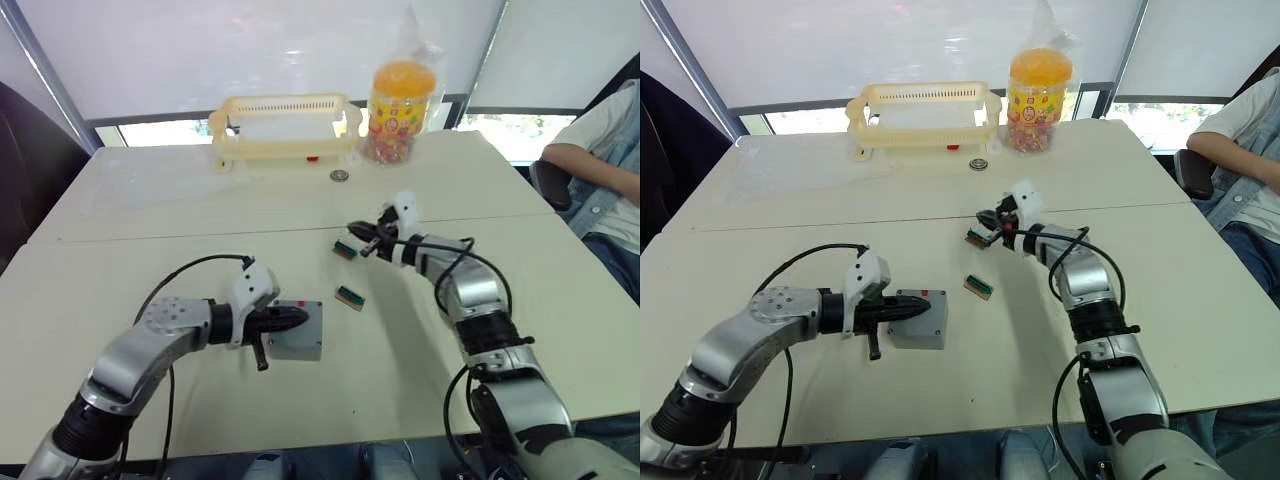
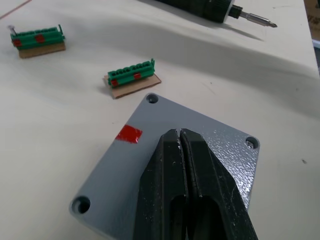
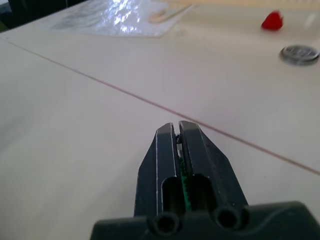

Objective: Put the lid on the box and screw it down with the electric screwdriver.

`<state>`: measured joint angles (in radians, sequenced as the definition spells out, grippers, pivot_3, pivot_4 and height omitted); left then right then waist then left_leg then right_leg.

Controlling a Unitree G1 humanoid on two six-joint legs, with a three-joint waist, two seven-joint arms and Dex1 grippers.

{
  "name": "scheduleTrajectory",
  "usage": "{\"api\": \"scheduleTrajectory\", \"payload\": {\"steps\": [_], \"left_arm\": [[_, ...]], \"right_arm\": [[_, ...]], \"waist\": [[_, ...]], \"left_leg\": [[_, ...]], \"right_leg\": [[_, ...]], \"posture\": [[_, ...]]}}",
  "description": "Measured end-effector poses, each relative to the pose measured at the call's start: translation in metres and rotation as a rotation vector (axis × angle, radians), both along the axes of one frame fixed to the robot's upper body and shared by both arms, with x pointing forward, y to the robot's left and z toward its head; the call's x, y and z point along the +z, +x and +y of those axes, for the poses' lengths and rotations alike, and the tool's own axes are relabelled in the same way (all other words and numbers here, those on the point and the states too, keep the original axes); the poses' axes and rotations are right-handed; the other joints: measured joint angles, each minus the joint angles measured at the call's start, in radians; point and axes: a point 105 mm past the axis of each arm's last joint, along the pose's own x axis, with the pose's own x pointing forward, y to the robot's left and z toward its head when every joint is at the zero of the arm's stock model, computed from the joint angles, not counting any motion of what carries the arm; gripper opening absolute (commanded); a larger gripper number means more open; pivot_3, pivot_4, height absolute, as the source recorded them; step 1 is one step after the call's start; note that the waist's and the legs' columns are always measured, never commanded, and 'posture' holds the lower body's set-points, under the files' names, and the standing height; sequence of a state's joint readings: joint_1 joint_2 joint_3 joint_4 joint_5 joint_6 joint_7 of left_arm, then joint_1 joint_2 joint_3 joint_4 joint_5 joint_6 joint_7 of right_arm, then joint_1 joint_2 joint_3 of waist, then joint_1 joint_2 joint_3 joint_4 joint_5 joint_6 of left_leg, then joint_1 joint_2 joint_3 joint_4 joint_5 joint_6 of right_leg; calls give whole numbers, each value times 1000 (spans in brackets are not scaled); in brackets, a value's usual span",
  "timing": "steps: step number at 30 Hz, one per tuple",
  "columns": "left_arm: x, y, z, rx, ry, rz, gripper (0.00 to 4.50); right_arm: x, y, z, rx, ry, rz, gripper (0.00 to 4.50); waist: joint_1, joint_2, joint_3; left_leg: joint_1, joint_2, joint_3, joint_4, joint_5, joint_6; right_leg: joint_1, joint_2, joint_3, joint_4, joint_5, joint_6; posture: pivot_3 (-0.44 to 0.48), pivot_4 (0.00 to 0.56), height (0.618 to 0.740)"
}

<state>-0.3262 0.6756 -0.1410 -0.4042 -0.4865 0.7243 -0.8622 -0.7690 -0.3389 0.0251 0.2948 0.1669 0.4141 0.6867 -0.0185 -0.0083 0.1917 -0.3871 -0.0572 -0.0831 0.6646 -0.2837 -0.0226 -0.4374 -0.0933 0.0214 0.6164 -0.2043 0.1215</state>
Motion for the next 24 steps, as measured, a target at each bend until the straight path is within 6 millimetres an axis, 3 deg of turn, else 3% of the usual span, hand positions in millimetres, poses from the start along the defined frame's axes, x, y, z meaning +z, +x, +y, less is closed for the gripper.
{"api": "scheduleTrajectory", "payload": {"steps": [4,9,13,24], "left_arm": [[3,0,5,1,8,4,2356],[7,1,12,21,22,-11,2356],[4,-1,16,23,32,-3,2356],[0,-1,10,-7,68,-60,2356]], "right_arm": [[7,-19,0,25,3,0,0],[15,-49,7,92,16,-5,0],[5,-70,13,135,23,36,0],[-13,-92,28,196,-1,104,0]], "waist": [[1,0,0],[2,0,0],[3,0,0],[6,0,0]], "left_leg": [[0,0,0,0,0,0],[0,0,0,0,0,0],[0,0,0,0,0,0],[0,0,0,0,0,0]], "right_leg": [[0,0,0,0,0,0],[0,0,0,0,0,0],[0,0,0,0,0,0],[1,0,0,-1,0,0]], "posture": [[0,150,740],[0,150,740],[0,150,740],[0,150,740]]}}
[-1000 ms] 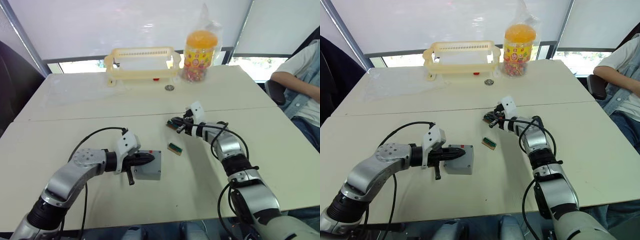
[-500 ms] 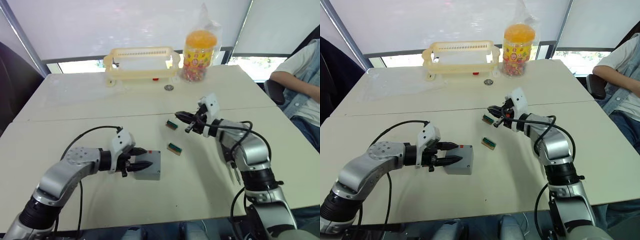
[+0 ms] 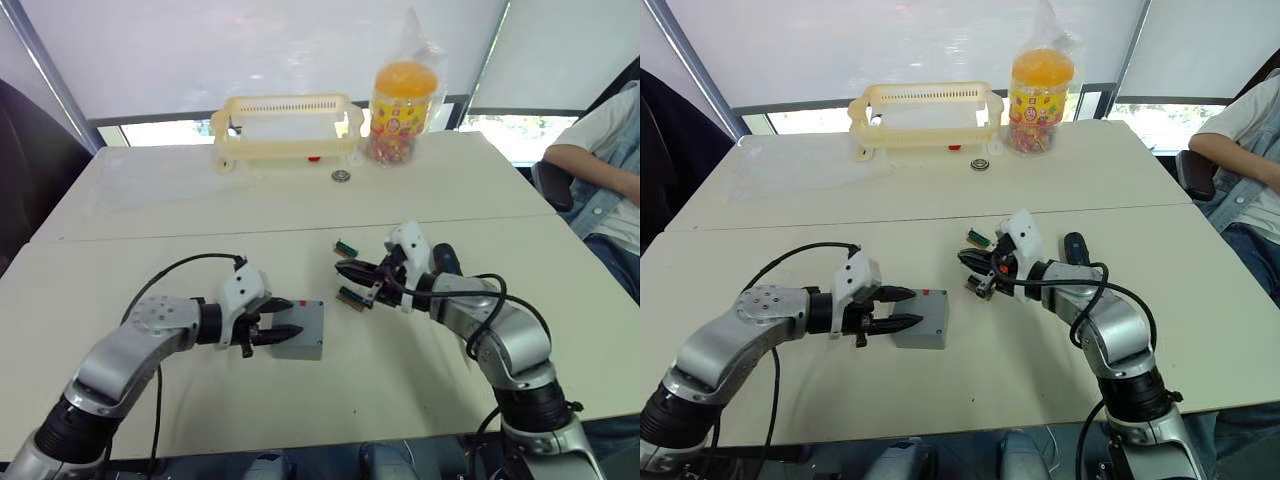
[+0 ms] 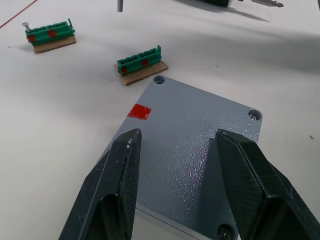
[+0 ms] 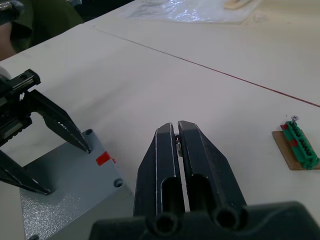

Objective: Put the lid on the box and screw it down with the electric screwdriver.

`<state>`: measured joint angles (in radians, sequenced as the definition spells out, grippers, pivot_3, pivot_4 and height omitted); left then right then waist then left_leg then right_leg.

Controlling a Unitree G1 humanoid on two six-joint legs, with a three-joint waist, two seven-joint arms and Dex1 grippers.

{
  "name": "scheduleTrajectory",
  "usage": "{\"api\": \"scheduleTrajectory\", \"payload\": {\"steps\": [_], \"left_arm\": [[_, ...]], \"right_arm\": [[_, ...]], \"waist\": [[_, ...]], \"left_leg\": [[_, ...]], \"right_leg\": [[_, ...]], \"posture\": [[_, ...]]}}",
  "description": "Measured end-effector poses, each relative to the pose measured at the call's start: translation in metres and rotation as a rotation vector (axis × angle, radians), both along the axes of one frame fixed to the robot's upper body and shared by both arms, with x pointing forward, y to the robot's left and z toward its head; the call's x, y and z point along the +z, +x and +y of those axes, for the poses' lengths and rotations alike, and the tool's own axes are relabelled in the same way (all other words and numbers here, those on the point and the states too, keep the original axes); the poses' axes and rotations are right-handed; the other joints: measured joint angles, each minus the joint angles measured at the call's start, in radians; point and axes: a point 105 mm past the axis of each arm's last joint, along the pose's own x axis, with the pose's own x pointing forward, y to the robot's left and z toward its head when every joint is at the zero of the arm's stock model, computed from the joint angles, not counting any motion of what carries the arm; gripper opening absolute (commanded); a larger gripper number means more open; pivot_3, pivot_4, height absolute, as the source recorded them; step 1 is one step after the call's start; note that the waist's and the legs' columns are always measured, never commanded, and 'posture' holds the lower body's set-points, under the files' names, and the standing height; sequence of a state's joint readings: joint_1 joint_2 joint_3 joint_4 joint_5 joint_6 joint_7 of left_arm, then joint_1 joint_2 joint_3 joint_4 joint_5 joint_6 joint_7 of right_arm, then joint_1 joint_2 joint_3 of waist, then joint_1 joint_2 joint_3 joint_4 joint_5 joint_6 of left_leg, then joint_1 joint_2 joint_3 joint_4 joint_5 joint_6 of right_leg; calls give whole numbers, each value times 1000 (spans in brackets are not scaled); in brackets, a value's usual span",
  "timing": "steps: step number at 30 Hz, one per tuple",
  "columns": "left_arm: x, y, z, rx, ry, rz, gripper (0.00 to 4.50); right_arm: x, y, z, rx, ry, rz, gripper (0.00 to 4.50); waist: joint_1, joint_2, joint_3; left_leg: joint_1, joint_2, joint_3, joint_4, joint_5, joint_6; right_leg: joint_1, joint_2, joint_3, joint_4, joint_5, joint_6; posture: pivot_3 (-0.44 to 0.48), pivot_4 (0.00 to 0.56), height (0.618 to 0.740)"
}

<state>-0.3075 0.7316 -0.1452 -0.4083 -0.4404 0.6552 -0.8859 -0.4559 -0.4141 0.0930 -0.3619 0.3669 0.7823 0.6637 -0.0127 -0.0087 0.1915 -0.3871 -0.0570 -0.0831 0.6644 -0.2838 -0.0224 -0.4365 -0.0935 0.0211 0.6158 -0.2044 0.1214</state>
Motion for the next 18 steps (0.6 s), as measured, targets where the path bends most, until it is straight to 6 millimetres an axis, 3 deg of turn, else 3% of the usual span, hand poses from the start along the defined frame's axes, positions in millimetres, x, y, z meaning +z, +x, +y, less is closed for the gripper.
{"api": "scheduleTrajectory", "payload": {"steps": [10,18], "left_arm": [[-1,1,-1,0,-2,-5,2356],[-1,1,-2,-1,-3,-4,2356]], "right_arm": [[-14,-21,13,72,1,46,0],[-20,-26,24,96,-6,58,0]], "waist": [[-1,0,0],[0,0,0]], "left_leg": [[1,0,0,0,0,0],[2,0,0,0,0,0]], "right_leg": [[1,0,0,0,0,0],[2,0,0,0,0,0]], "posture": [[0,150,740],[0,150,740]]}}
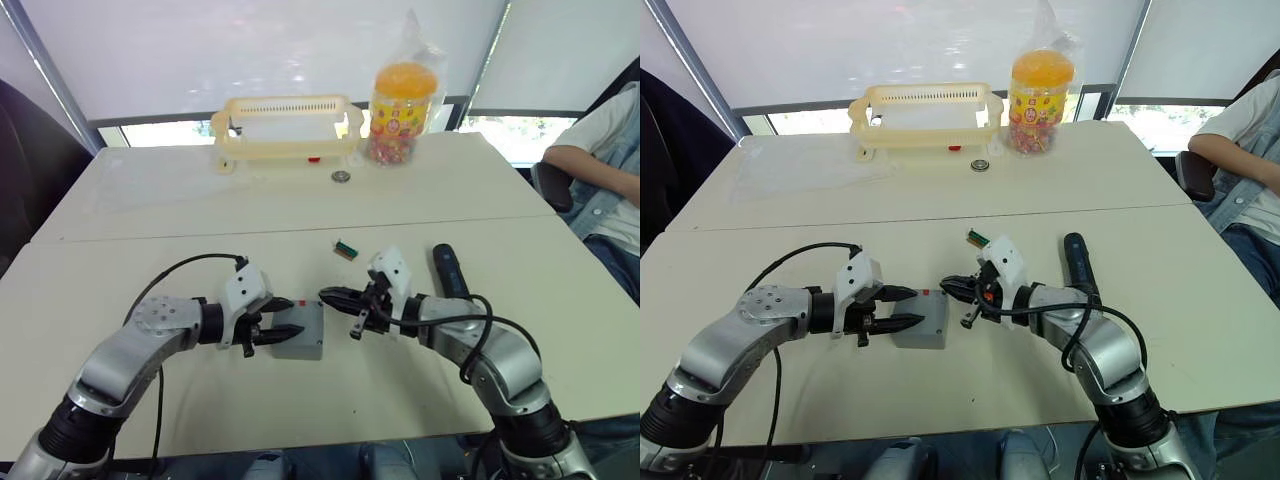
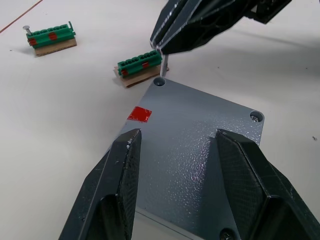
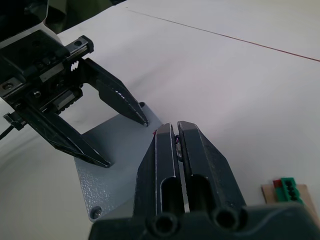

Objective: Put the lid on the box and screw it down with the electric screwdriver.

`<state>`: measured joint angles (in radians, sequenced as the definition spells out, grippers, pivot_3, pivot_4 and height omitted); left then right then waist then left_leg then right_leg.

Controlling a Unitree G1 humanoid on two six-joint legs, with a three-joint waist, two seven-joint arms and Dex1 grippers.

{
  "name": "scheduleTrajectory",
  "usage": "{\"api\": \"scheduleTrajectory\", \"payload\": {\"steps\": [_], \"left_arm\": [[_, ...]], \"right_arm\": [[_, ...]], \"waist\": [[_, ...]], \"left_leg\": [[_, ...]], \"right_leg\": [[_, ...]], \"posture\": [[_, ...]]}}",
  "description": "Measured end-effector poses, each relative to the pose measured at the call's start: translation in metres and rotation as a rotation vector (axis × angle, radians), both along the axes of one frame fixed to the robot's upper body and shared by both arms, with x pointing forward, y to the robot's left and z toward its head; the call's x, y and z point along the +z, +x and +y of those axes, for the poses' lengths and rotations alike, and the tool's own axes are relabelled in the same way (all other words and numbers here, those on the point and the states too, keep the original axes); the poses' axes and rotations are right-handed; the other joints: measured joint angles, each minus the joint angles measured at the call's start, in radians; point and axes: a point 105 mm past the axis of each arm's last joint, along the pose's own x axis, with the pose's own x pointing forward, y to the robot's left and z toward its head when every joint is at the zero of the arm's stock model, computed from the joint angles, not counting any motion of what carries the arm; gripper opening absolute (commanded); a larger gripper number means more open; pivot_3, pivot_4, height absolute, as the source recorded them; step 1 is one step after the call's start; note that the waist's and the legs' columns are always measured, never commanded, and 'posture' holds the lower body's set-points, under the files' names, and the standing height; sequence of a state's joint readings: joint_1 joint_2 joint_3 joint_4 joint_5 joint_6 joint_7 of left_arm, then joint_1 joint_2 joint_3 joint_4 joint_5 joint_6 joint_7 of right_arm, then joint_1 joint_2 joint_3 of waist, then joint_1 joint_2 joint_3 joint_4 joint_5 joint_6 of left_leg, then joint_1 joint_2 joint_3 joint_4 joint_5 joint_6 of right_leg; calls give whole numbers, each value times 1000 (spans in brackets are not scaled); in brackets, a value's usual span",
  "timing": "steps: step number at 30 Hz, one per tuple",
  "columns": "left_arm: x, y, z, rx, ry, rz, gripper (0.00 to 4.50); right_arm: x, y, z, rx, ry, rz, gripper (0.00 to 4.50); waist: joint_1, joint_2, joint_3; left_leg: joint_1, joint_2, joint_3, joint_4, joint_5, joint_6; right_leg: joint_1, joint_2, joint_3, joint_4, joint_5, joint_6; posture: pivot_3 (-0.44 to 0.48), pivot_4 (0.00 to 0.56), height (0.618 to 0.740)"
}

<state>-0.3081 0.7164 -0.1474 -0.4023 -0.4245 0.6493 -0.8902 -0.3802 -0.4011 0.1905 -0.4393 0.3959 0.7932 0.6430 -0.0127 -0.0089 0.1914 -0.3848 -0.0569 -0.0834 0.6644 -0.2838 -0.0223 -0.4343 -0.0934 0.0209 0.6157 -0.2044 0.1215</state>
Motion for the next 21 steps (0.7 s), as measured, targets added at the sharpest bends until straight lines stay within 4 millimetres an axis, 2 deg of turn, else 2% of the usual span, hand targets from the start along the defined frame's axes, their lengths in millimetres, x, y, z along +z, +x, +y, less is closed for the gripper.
{"api": "scheduleTrajectory", "payload": {"steps": [16,21], "left_arm": [[2,-2,0,2,-38,41,2356],[10,-1,9,24,-50,72,2356]], "right_arm": [[-4,5,-2,-10,-21,-29,0],[-4,5,-2,-8,-21,-31,0]], "waist": [[-1,0,0],[-2,0,0]], "left_leg": [[0,0,0,0,0,0],[0,0,0,0,0,0]], "right_leg": [[0,0,0,0,0,0],[0,0,0,0,0,0]], "posture": [[0,150,740],[0,150,740]]}}
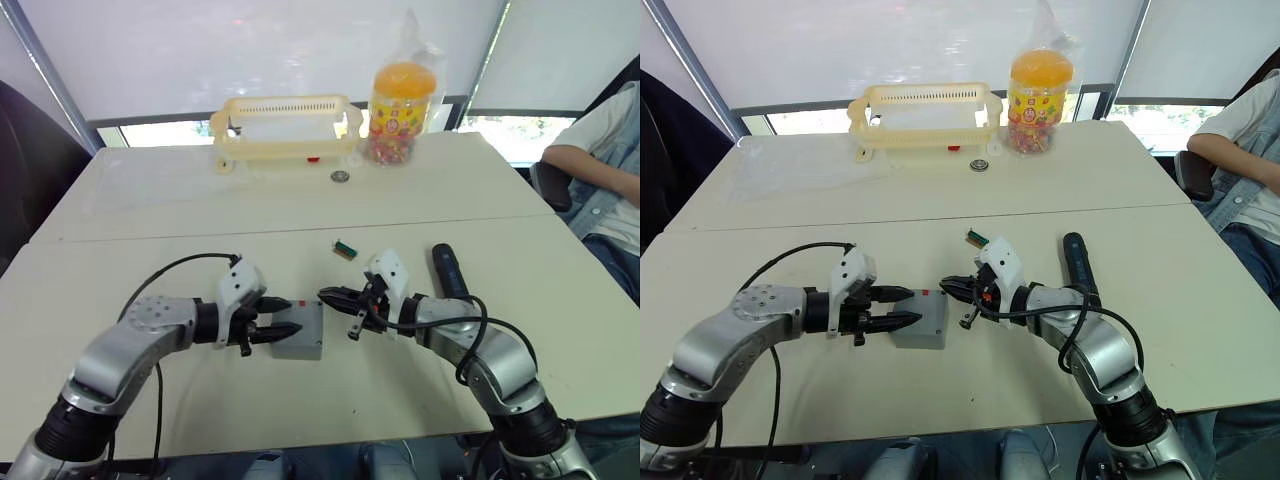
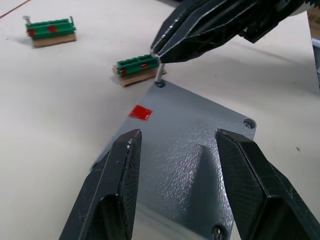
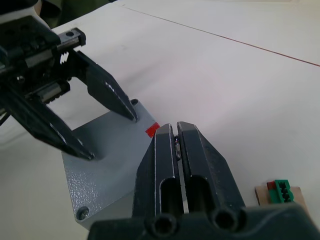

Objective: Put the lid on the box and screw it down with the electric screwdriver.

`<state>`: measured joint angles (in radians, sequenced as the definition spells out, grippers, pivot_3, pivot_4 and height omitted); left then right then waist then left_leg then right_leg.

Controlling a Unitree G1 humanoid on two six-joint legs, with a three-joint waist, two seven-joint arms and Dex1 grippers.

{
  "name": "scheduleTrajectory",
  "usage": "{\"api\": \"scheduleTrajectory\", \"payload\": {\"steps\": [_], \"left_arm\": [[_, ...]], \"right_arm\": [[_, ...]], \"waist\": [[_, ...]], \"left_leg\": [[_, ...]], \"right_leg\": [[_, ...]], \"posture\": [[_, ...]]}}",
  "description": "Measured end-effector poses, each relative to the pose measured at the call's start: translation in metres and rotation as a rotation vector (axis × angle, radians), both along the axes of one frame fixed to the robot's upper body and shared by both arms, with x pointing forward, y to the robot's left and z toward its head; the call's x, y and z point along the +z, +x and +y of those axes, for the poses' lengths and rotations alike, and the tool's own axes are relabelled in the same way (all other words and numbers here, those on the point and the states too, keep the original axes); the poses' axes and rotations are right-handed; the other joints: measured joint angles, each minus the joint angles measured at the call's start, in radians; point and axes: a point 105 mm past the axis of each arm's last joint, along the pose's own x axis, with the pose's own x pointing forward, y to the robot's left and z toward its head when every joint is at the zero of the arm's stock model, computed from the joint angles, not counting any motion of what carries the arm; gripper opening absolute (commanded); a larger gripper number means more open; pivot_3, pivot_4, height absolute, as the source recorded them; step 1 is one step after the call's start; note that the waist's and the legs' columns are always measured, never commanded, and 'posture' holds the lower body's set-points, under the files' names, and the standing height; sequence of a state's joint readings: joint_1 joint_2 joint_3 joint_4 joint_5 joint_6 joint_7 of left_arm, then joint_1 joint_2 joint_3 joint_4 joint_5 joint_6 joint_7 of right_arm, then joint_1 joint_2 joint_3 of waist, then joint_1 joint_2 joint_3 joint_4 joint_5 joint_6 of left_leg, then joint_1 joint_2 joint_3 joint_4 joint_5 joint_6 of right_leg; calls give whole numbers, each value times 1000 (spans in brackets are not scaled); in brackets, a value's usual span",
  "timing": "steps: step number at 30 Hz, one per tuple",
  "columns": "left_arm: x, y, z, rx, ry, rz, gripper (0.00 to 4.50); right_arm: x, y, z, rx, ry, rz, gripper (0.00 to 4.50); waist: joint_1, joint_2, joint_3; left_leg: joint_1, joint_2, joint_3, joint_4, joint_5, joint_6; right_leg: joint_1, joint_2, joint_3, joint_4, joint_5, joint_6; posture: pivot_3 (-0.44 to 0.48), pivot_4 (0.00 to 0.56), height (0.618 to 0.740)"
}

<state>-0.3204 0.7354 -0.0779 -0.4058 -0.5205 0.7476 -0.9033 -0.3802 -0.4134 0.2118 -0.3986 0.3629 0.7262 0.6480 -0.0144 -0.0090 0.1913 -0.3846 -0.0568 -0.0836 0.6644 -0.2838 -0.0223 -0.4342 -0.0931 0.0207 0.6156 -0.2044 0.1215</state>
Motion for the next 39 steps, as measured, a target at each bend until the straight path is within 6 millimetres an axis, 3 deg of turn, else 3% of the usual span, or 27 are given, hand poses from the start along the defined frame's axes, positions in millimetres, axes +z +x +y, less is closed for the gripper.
{"api": "scheduleTrajectory", "payload": {"steps": [5,22,27,28,31,37,39], "left_arm": [[11,-4,3,-18,4,-17,2356],[14,-7,5,-28,23,-13,2356],[14,-7,5,-28,23,-13,2405],[14,-7,5,-29,23,-13,2405],[14,-9,5,-40,26,-10,2405],[25,-11,7,-114,66,-39,2405],[36,-11,3,-161,68,-64,2405]], "right_arm": [[-5,-1,1,11,-14,8,0],[-14,4,0,11,-50,2,0],[-10,6,1,14,-37,1,2403],[-9,5,1,16,-29,4,3108],[3,5,0,17,22,5,4404],[42,3,-20,-20,151,32,4404],[47,5,-40,-72,161,104,4404]], "waist": [[1,0,0],[0,0,0],[1,0,0],[0,0,0],[0,0,0],[4,0,0],[6,0,0]], "left_leg": [[0,0,0,0,0,0],[0,0,0,0,0,0],[0,0,0,0,0,0],[0,0,0,0,0,0],[0,0,0,0,0,0],[0,0,0,0,0,0],[-1,0,-1,0,0,0]], "right_leg": [[0,0,0,0,0,0],[0,0,0,0,0,0],[0,0,0,0,0,0],[0,0,0,0,0,0],[0,0,0,0,0,0],[0,0,0,-1,0,0],[0,-1,0,-1,0,0]], "posture": [[0,150,740],[0,150,740],[0,150,740],[0,150,740],[0,150,740],[0,150,740],[0,150,740]]}}
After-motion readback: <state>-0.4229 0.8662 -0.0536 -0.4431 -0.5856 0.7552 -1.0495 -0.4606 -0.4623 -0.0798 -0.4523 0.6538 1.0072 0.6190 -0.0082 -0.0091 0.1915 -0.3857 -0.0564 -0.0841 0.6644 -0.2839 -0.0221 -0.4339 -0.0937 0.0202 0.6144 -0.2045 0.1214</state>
